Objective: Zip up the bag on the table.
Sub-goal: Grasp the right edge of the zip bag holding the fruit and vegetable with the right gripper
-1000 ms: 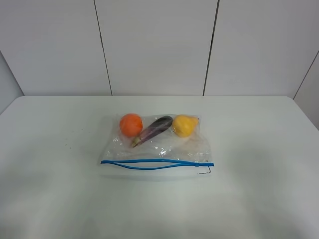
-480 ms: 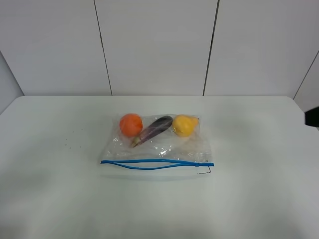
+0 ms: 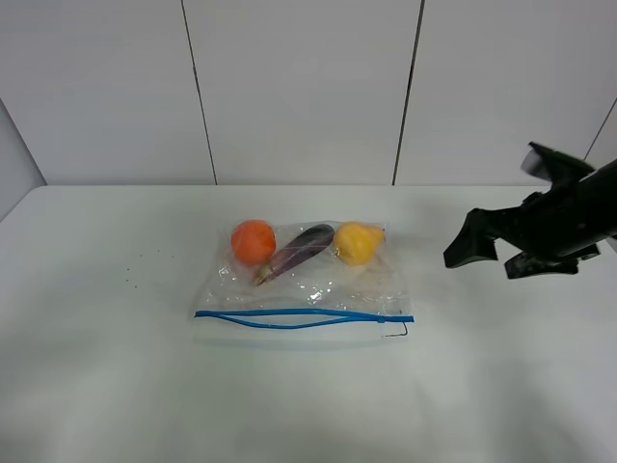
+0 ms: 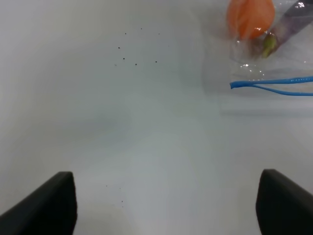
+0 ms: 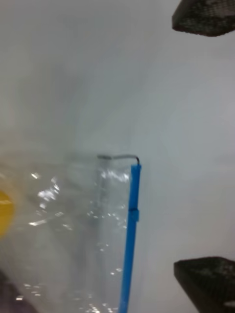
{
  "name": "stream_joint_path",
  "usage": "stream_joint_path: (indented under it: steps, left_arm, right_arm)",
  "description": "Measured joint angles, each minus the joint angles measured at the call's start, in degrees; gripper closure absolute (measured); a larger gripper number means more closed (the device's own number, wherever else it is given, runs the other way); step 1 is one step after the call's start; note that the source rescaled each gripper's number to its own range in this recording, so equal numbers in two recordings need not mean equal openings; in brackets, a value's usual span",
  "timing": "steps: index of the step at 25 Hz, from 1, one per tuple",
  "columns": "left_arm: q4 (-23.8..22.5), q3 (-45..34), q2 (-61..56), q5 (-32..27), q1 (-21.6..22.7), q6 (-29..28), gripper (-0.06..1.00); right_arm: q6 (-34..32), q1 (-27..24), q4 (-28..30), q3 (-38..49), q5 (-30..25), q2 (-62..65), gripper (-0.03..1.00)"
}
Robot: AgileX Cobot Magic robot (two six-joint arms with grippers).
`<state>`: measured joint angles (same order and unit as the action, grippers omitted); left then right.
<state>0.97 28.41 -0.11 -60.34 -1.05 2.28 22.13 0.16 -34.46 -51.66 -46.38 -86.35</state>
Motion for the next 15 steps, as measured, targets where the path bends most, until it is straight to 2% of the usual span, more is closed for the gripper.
stream_joint_path:
  steps: [6, 10, 12, 15]
  left_arm:
    - [0.0, 0.0, 0.0, 0.0, 0.0, 0.0, -0.06]
    - [0.0, 0.0, 0.0, 0.0, 0.0, 0.0, -0.06]
    - [0.0, 0.0, 0.0, 0.0, 0.0, 0.0, -0.06]
    - [0.0, 0.0, 0.0, 0.0, 0.0, 0.0, -0.06]
  right_arm:
    - [16.8, -3.1, -16.1, -0.1, -0.4, -13.2, -0.01]
    - [27.7, -6.6, -25.7, -2.6, -7.8, -20.7, -0.01]
    - [31.4, -7.3, -28.8, -5.1, -11.6, -24.0, -0.01]
    - [33.6, -7.2, -30.1, -9.3, -13.9, -27.8, 0.0]
